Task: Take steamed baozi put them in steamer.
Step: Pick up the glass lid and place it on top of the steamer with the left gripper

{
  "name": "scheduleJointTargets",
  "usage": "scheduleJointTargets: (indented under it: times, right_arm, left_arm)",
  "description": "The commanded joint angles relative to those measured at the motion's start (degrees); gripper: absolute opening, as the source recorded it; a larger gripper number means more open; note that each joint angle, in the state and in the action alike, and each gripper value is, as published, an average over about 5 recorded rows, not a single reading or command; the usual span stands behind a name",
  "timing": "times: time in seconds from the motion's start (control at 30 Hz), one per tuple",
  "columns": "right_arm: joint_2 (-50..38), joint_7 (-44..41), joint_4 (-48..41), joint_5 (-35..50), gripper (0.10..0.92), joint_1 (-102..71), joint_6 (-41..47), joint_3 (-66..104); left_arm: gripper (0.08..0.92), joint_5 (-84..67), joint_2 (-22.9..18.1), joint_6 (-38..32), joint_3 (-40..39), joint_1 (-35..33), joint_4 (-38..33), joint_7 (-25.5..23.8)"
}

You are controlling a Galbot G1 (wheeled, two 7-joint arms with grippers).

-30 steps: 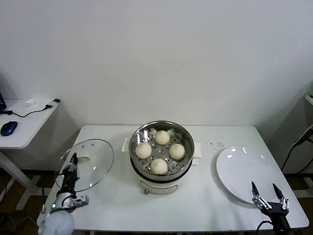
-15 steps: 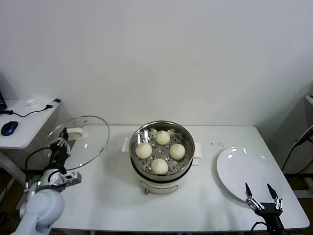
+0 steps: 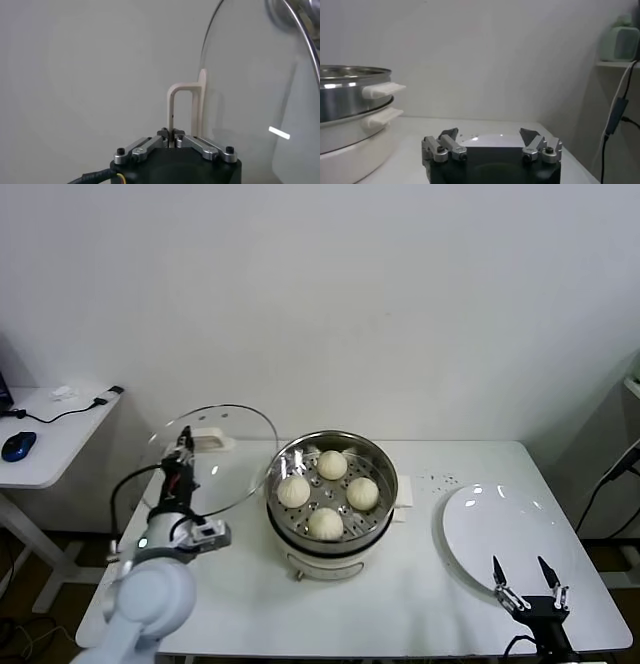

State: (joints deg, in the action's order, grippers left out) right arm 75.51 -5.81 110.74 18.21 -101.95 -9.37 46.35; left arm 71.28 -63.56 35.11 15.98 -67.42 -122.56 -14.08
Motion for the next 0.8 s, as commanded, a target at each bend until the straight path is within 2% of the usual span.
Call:
scheduleJointTargets:
  times: [0.03,0.4,0.8]
  right_arm:
    - [0.34,0.20,0.33,-0.86,0.823,-0.24,-0.04,0.46]
    - [0.44,0.21,-0.66,-0.03,0.823,-0.33,-0.43,1.59]
    - [0.34,0.09,-1.06,0.50,0.823,-0.31,-0.86,1.86]
  left_arm:
    - [0.143,10.90,-8.97,4.96,-15.14,6.02,0.86,-4.81]
    - [0.143,19.11,-18.43,5.01,-20.66,6.79,5.52,-5.96]
    - [0.143,24.43,-27.49,5.27,-23.24,6.44,10.35,-6.67]
